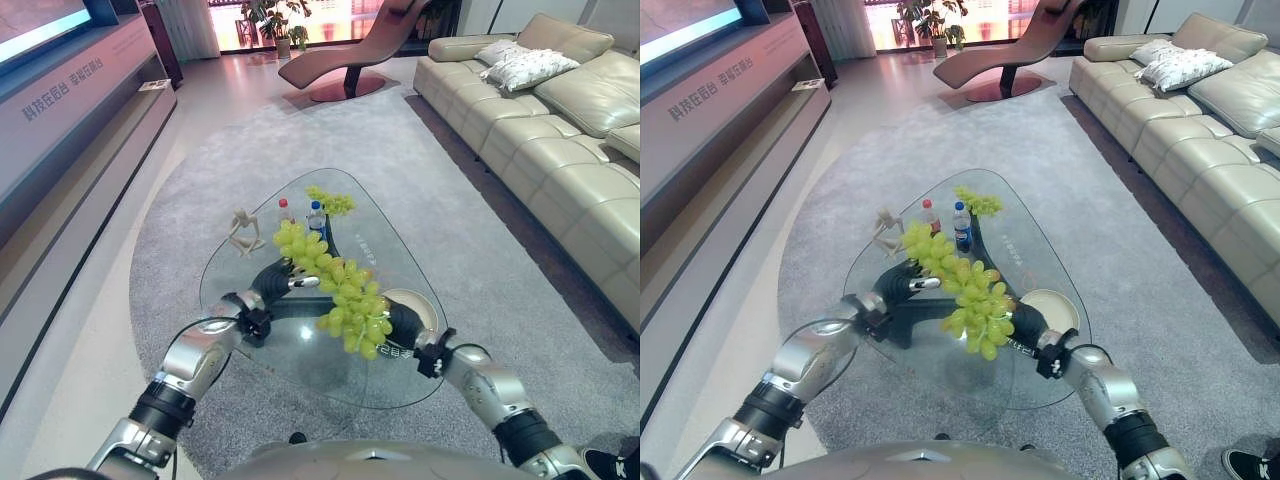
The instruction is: Pick up fruits into the plate
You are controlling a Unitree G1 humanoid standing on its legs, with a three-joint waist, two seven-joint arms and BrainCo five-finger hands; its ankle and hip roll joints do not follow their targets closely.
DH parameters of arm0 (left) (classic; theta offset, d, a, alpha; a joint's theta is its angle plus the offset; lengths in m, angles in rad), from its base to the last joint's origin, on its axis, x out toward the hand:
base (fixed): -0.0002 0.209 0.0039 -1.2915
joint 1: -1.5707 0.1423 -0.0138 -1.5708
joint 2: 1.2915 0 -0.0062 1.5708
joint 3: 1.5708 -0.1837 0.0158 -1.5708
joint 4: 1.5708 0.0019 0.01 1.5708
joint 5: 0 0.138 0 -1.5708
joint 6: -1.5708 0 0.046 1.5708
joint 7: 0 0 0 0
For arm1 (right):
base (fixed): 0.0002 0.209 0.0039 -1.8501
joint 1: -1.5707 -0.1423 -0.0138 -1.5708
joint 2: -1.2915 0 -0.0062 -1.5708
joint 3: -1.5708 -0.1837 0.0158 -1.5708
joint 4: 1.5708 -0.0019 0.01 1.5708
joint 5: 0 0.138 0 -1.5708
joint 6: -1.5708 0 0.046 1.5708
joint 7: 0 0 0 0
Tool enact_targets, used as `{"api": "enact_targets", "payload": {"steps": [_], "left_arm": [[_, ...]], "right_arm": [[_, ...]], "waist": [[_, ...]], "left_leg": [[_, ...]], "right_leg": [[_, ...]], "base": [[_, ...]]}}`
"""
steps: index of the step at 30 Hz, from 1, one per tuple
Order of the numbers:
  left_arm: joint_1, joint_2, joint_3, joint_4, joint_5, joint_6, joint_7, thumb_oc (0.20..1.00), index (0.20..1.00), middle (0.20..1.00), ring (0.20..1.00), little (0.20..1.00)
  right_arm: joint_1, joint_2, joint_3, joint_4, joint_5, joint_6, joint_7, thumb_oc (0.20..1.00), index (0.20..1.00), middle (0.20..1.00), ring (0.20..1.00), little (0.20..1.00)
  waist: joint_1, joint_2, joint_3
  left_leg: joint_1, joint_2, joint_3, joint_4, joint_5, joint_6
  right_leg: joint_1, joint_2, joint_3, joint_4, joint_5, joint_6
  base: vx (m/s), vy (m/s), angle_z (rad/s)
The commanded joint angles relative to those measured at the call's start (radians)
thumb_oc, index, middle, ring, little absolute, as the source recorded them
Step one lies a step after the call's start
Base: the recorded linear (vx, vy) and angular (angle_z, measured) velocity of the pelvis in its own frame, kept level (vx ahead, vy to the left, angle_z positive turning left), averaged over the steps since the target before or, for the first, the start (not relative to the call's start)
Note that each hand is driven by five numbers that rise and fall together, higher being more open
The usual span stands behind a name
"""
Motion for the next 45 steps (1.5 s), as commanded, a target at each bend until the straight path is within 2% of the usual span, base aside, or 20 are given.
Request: {"api": "enact_targets", "payload": {"steps": [1, 11, 15, 18, 23, 32, 38, 45], "left_arm": [[-0.064, 0.049, 0.093, 0.064, 0.019, -0.035, -0.001, 1.0, 1.0, 1.0, 1.0, 1.0], [-0.007, 0.063, 0.117, 0.236, 0.033, 0.007, -0.01, 1.0, 1.0, 1.0, 1.0, 1.0], [0.015, 0.05, 0.1, 0.383, 0.046, -0.029, -0.023, 1.0, 1.0, 1.0, 1.0, 1.0], [0.012, 0.032, 0.091, 0.467, 0.035, -0.03, -0.019, 1.0, 1.0, 1.0, 1.0, 1.0], [-0.011, -0.001, 0.061, 0.635, 0.059, -0.075, 0.001, 1.0, 1.0, 1.0, 1.0, 1.0], [-0.083, -0.051, 0.018, 0.915, 0.045, -0.143, -0.011, 1.0, 1.0, 1.0, 1.0, 1.0], [-0.131, -0.069, -0.018, 0.967, 0.016, -0.177, -0.011, 1.0, 1.0, 1.0, 1.0, 1.0], [-0.187, -0.064, -0.045, 0.99, -0.019, -0.199, -0.018, 1.0, 1.0, 1.0, 1.0, 1.0]], "right_arm": [[-0.033, -0.023, -0.065, -0.008, 0.007, -0.067, 0.0, 0.2, 0.2, 0.2, 0.2, 0.2], [-0.043, -0.113, -0.153, 0.084, -0.109, -0.092, -0.072, 0.2, 0.2, 0.2, 0.2, 0.2], [-0.08, -0.16, -0.153, 0.14, -0.127, -0.1, -0.12, 0.2, 0.2, 0.2, 0.2, 0.2], [-0.106, -0.169, -0.146, 0.185, -0.15, -0.106, -0.151, 0.2, 0.2, 0.2, 0.2, 0.2], [-0.172, -0.183, -0.121, 0.262, -0.149, -0.114, -0.201, 0.2, 0.2, 0.2, 0.2, 0.2], [-0.361, -0.189, -0.089, 0.455, -0.136, -0.135, -0.262, 0.2, 0.2, 0.2, 0.2, 0.2], [-0.485, -0.217, -0.081, 0.554, -0.131, -0.157, -0.276, 0.2, 0.2, 0.2, 0.2, 0.2], [-0.584, -0.247, -0.083, 0.628, -0.087, -0.18, -0.304, 0.2, 0.2, 0.2, 0.2, 0.2]], "waist": [[-0.008, -0.045, 0.026], [-0.005, -0.055, 0.055], [0.002, -0.062, 0.081], [0.006, -0.062, 0.091], [0.017, -0.064, 0.116], [0.017, -0.044, 0.178], [0.018, -0.017, 0.231], [0.018, 0.002, 0.286]], "left_leg": [[0.099, -0.019, 0.066, 0.02, -0.195, 0.011], [0.091, -0.011, 0.076, 0.022, -0.196, 0.004], [0.078, -0.005, 0.084, 0.025, -0.195, 0.0], [0.073, -0.003, 0.085, 0.025, -0.195, -0.001], [0.045, 0.001, 0.083, 0.031, -0.195, -0.001], [-0.015, 0.0, 0.065, 0.043, -0.19, -0.001], [-0.072, -0.007, 0.042, 0.058, -0.182, -0.003], [-0.141, -0.017, 0.015, 0.081, -0.17, -0.004]], "right_leg": [[0.053, -0.038, -0.029, 0.021, -0.101, 0.039], [0.043, -0.039, -0.033, 0.023, -0.097, 0.047], [0.028, -0.038, -0.03, 0.026, -0.094, 0.052], [0.023, -0.037, -0.027, 0.027, -0.093, 0.053], [-0.004, -0.036, -0.021, 0.035, -0.093, 0.056], [-0.059, -0.032, 0.001, 0.045, -0.096, 0.049], [-0.11, -0.033, 0.01, 0.058, -0.097, 0.04], [-0.178, -0.035, 0.008, 0.089, -0.098, 0.029]], "base": [[0.0, 0.0, 0.0], [0.0, -0.008, 0.0], [-0.03, -0.063, -0.01], [0.0, -0.051, -0.01], [-0.04, -0.074, -0.01], [-0.06, -0.035, 0.01], [-0.1, 0.017, 0.01], [-0.08, -0.01, 0.04]]}}
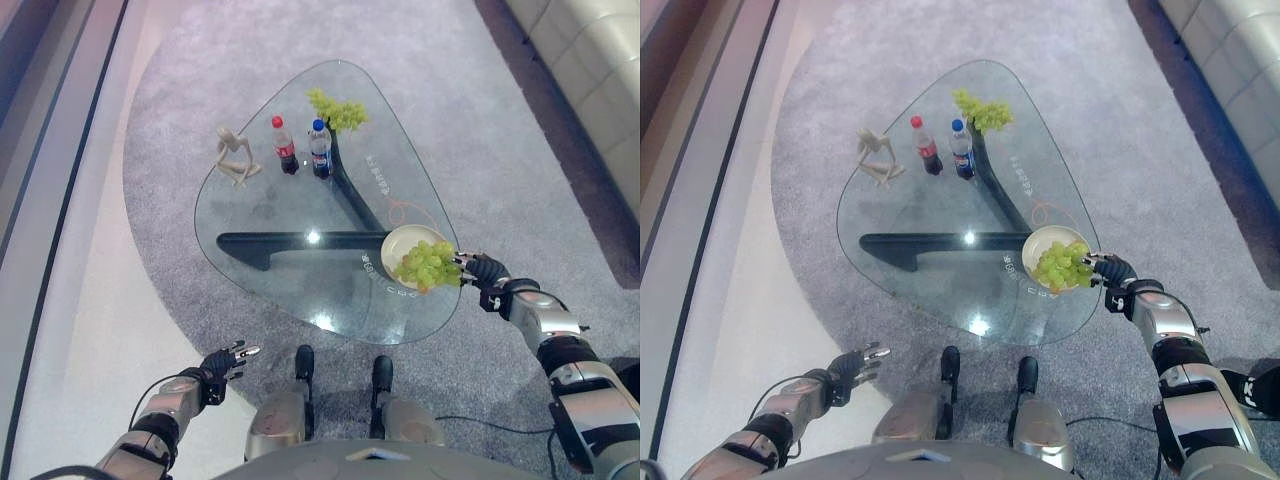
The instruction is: Pick up fruits into the plate
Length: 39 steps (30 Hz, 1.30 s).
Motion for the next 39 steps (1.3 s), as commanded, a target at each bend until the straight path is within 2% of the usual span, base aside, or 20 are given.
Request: {"api": "enact_targets", "payload": {"steps": [1, 9, 17, 18, 19, 20, 21, 22, 27, 33, 39], "left_arm": [[-0.112, 0.003, -0.062, 0.072, -0.06, -0.041, -0.014, 1.0, 1.0, 1.0, 1.0, 1.0], [-0.157, 0.014, -0.096, 0.066, -0.118, -0.056, -0.013, 1.0, 1.0, 1.0, 1.0, 1.0], [-0.173, 0.017, -0.117, 0.041, -0.159, -0.071, -0.006, 1.0, 1.0, 1.0, 1.0, 1.0], [-0.17, 0.017, -0.119, 0.035, -0.16, -0.072, -0.005, 1.0, 1.0, 1.0, 1.0, 1.0], [-0.173, 0.019, -0.122, 0.025, -0.164, -0.069, -0.003, 1.0, 1.0, 1.0, 1.0, 1.0], [-0.172, 0.022, -0.124, 0.016, -0.167, -0.064, -0.002, 1.0, 1.0, 1.0, 1.0, 1.0], [-0.172, 0.023, -0.124, 0.014, -0.168, -0.064, -0.003, 1.0, 1.0, 1.0, 1.0, 1.0], [-0.175, 0.022, -0.125, 0.01, -0.169, -0.058, -0.001, 1.0, 1.0, 1.0, 1.0, 1.0], [-0.171, 0.017, -0.14, 0.002, -0.177, -0.063, 0.004, 1.0, 1.0, 1.0, 1.0, 1.0], [-0.172, 0.011, -0.139, -0.006, -0.165, -0.068, 0.008, 1.0, 1.0, 1.0, 1.0, 1.0], [-0.178, 0.011, -0.13, -0.008, -0.153, -0.055, 0.02, 1.0, 1.0, 1.0, 1.0, 1.0]], "right_arm": [[-0.145, -0.073, 0.024, 0.019, 0.066, -0.078, -0.016, 0.2, 0.2, 0.2, 0.2, 0.2], [-0.271, -0.108, 0.069, 0.081, 0.034, -0.066, -0.064, 0.2, 0.2, 0.2, 0.2, 0.2], [-0.401, -0.131, 0.139, 0.141, -0.082, -0.03, -0.184, 0.2, 0.2, 0.2, 0.2, 0.2], [-0.413, -0.135, 0.145, 0.148, -0.097, -0.026, -0.191, 0.222, 0.222, 0.222, 0.222, 0.222], [-0.428, -0.135, 0.155, 0.151, -0.107, -0.021, -0.212, 0.369, 0.369, 0.369, 0.369, 0.369], [-0.438, -0.137, 0.161, 0.151, -0.119, -0.013, -0.22, 0.58, 0.58, 0.58, 0.58, 0.58], [-0.44, -0.137, 0.163, 0.151, -0.122, -0.011, -0.223, 0.875, 0.875, 0.875, 0.875, 0.875], [-0.45, -0.135, 0.168, 0.161, -0.151, -0.007, -0.236, 1.0, 1.0, 1.0, 1.0, 1.0], [-0.48, -0.127, 0.207, 0.166, -0.194, 0.014, -0.271, 1.0, 1.0, 1.0, 1.0, 1.0], [-0.488, -0.113, 0.219, 0.171, -0.21, 0.024, -0.27, 1.0, 1.0, 1.0, 1.0, 1.0], [-0.459, -0.096, 0.206, 0.167, -0.199, 0.015, -0.27, 1.0, 1.0, 1.0, 1.0, 1.0]], "waist": [[0.013, -0.032, 0.044], [0.008, 0.001, 0.116], [0.012, 0.031, 0.176], [0.013, 0.035, 0.177], [0.016, 0.04, 0.177], [0.017, 0.043, 0.177], [0.018, 0.045, 0.177], [0.018, 0.048, 0.177], [0.021, 0.057, 0.177], [0.024, 0.056, 0.177], [0.024, 0.038, 0.177]], "left_leg": [[0.015, -0.022, 0.014, 0.081, -0.209, 0.01], [-0.071, -0.035, -0.007, 0.115, -0.191, 0.008], [-0.146, -0.05, -0.016, 0.146, -0.171, 0.009], [-0.154, -0.051, -0.016, 0.15, -0.17, 0.011], [-0.167, -0.054, -0.016, 0.154, -0.167, 0.012], [-0.176, -0.055, -0.016, 0.156, -0.165, 0.012], [-0.179, -0.055, -0.016, 0.157, -0.165, 0.012], [-0.187, -0.056, -0.014, 0.16, -0.162, 0.012], [-0.21, -0.056, -0.007, 0.167, -0.157, 0.012], [-0.212, -0.057, 0.0, 0.166, -0.157, 0.014], [-0.197, -0.056, 0.007, 0.166, -0.162, 0.016]], "right_leg": [[-0.027, -0.039, 0.016, 0.095, -0.117, 0.033], [-0.116, -0.04, 0.008, 0.139, -0.119, 0.013], [-0.21, -0.044, 0.002, 0.202, -0.125, -0.005], [-0.222, -0.044, 0.001, 0.212, -0.127, -0.007], [-0.237, -0.043, -0.001, 0.221, -0.129, -0.009], [-0.248, -0.044, -0.003, 0.227, -0.13, -0.01], [-0.252, -0.045, -0.003, 0.229, -0.131, -0.01], [-0.262, -0.045, -0.002, 0.235, -0.131, -0.011], [-0.292, -0.044, -0.002, 0.251, -0.132, -0.011], [-0.302, -0.043, 0.002, 0.259, -0.133, -0.01], [-0.287, -0.04, 0.001, 0.258, -0.132, -0.008]], "base": [[-0.05, -0.013, 0.08], [-0.05, -0.003, 0.0], [-0.03, 0.015, -0.03], [-0.02, 0.008, -0.04], [0.0, 0.0, 0.0], [0.0, 0.0, 0.0], [0.0, 0.0, 0.0], [0.0, 0.0, 0.0], [-0.01, 0.007, -0.02], [0.0, 0.004, -0.01], [-0.02, 0.0, 0.03]]}}
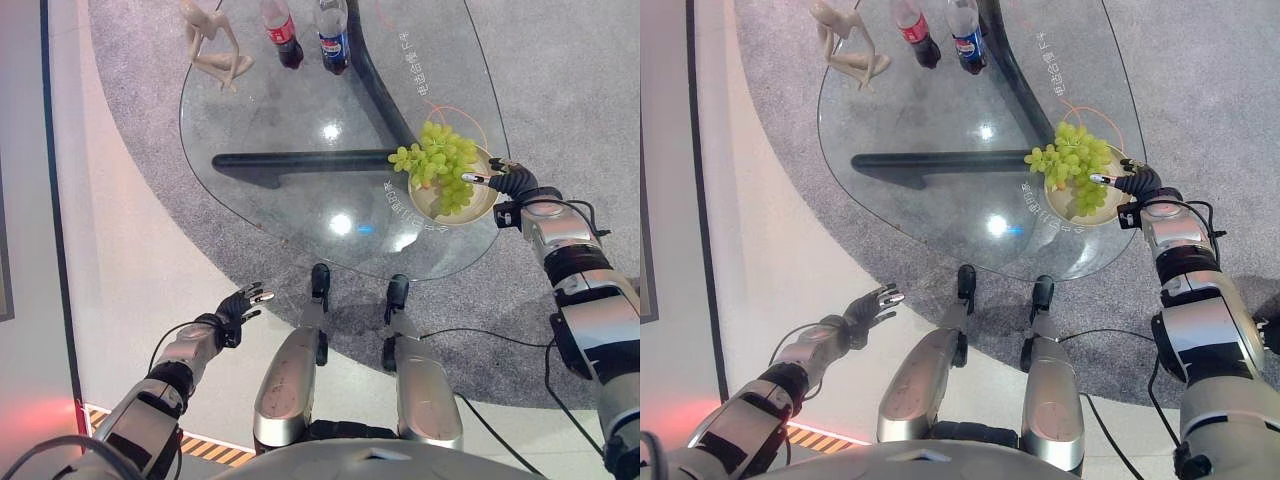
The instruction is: Pick up fruits into the plate
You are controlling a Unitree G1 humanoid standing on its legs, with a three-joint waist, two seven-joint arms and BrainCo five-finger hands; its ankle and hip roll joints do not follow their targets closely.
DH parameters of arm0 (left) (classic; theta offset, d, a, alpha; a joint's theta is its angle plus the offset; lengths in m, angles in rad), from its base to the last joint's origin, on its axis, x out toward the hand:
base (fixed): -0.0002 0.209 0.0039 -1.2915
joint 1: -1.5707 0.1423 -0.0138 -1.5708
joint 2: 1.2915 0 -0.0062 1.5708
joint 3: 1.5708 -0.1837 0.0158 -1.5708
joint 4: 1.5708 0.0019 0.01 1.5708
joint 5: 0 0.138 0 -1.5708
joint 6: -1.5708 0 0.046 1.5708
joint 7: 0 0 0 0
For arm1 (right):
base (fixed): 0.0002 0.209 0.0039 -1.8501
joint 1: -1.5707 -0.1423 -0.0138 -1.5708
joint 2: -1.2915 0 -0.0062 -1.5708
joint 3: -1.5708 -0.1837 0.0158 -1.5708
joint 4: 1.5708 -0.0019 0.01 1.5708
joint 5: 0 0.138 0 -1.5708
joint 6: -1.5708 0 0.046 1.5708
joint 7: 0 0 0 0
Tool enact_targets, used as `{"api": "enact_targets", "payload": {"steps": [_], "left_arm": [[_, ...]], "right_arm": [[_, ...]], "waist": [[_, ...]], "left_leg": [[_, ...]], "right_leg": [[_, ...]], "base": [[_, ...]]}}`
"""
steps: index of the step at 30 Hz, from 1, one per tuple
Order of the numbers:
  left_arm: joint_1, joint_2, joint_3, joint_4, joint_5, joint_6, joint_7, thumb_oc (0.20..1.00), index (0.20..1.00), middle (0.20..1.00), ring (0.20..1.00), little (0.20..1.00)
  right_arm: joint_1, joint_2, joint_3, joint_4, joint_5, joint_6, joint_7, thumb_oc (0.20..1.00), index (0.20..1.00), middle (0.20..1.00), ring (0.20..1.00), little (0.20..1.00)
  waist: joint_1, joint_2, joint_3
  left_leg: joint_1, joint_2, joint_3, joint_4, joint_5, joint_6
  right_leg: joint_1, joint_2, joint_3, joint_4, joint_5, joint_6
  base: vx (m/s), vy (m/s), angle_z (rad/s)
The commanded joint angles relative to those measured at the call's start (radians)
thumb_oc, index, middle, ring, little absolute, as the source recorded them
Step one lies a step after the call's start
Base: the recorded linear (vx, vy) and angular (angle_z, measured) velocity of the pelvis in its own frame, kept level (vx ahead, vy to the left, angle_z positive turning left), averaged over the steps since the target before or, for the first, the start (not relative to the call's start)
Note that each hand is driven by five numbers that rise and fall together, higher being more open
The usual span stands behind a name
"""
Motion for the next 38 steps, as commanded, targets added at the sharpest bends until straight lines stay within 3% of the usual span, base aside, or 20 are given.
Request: {"api": "enact_targets", "payload": {"steps": [1, 9, 16, 20, 23, 28, 38], "left_arm": [[-0.013, -0.004, -0.013, 0.026, -0.006, 0.005, 0.012, 1.0, 1.0, 1.0, 1.0, 1.0], [0.006, -0.029, 0.006, 0.07, 0.033, -0.009, 0.036, 1.0, 1.0, 1.0, 1.0, 1.0], [0.04, -0.07, 0.039, 0.166, 0.123, -0.015, 0.09, 1.0, 1.0, 1.0, 1.0, 1.0], [0.098, -0.104, 0.083, 0.228, 0.207, -0.003, 0.133, 1.0, 1.0, 1.0, 1.0, 1.0], [0.141, -0.126, 0.106, 0.269, 0.295, 0.016, 0.152, 1.0, 1.0, 1.0, 1.0, 1.0], [0.211, -0.164, 0.146, 0.338, 0.386, 0.067, 0.166, 1.0, 1.0, 1.0, 1.0, 1.0], [0.275, -0.191, 0.17, 0.34, 0.395, 0.086, 0.163, 1.0, 1.0, 1.0, 1.0, 1.0]], "right_arm": [[-0.021, -0.021, 0.033, -0.007, 0.014, -0.033, -0.019, 1.0, 1.0, 1.0, 1.0, 1.0], [0.115, 0.021, -0.019, -0.056, 0.049, -0.081, -0.054, 1.0, 1.0, 1.0, 1.0, 1.0], [0.388, 0.163, -0.084, -0.086, 0.128, -0.165, -0.089, 1.0, 1.0, 1.0, 1.0, 1.0], [0.589, 0.273, -0.13, -0.035, 0.218, -0.254, -0.003, 1.0, 1.0, 1.0, 1.0, 1.0], [0.683, 0.36, -0.148, 0.02, 0.287, -0.279, 0.086, 1.0, 1.0, 1.0, 1.0, 1.0], [0.801, 0.45, -0.166, 0.159, 0.249, -0.257, 0.197, 1.0, 1.0, 1.0, 1.0, 1.0], [0.879, 0.485, -0.15, 0.241, 0.102, -0.181, 0.203, 1.0, 1.0, 1.0, 1.0, 1.0]], "waist": [[0.0, -0.035, -0.004], [-0.011, -0.069, -0.041], [-0.027, -0.118, -0.128], [-0.03, -0.144, -0.205], [-0.036, -0.157, -0.257], [-0.055, -0.156, -0.344], [-0.081, -0.132, -0.399]], "left_leg": [[-0.011, -0.05, 0.015, 0.164, -0.216, 0.019], [0.051, -0.041, 0.033, 0.142, -0.228, 0.019], [0.133, -0.034, 0.057, 0.108, -0.242, 0.023], [0.186, -0.029, 0.071, 0.089, -0.248, 0.025], [0.222, -0.03, 0.08, 0.075, -0.251, 0.026], [0.3, -0.031, 0.11, 0.044, -0.266, 0.032], [0.381, -0.036, 0.135, 0.011, -0.287, 0.048]], "right_leg": [[-0.073, -0.036, 0.001, 0.194, -0.15, 0.0], [-0.009, -0.029, 0.004, 0.164, -0.147, 0.005], [0.081, -0.027, 0.015, 0.111, -0.137, 0.017], [0.139, -0.031, 0.02, 0.079, -0.128, 0.029], [0.176, -0.029, 0.025, 0.061, -0.125, 0.033], [0.244, -0.025, 0.039, 0.029, -0.123, 0.038], [0.317, -0.018, 0.063, 0.007, -0.141, 0.037]], "base": [[0.0, 0.0, 0.0], [-0.01, 0.028, 0.0], [0.02, 0.034, 0.02], [0.08, 0.026, 0.0], [0.12, 0.027, -0.06], [0.14, 0.078, -0.09], [0.04, 0.06, -0.11]]}}
